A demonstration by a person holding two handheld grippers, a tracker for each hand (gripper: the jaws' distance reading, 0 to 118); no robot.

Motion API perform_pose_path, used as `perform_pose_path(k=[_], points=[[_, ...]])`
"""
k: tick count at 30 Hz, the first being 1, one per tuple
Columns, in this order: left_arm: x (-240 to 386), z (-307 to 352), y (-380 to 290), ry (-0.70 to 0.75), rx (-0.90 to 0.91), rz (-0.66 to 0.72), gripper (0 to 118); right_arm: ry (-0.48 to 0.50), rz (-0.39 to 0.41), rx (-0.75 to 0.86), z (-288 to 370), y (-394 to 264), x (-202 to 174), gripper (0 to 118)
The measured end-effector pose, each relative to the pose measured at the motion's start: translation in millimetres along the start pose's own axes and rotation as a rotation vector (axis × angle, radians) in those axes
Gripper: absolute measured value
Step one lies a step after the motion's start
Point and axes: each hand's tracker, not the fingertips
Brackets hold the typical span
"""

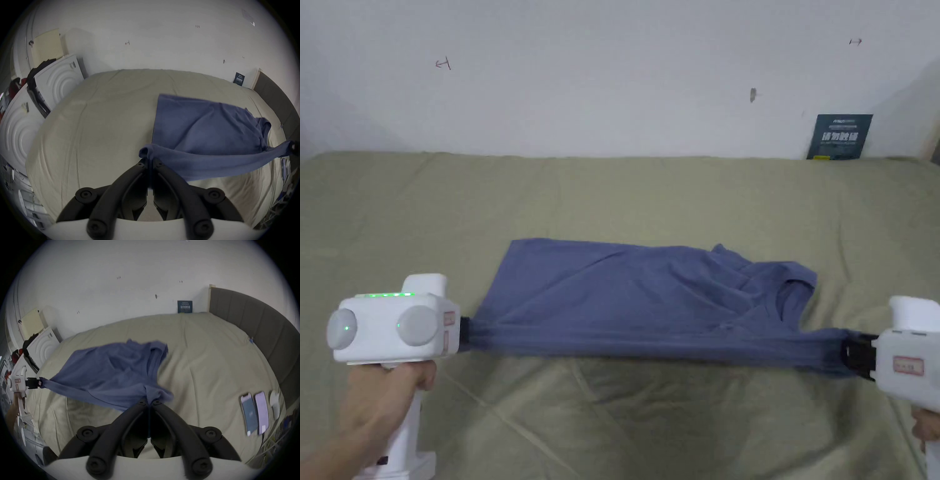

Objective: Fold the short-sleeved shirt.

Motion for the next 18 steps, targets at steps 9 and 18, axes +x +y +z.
perform_pose_path(k=[9,18], points=[[-27,26,-79,-0.043,-0.045,0.038,3,0.025,-0.085,-0.045,42,-86,21,2],[-39,60,-135,-0.056,-0.036,0.04,3,0.033,-0.084,-0.065,78,-139,35,2]])
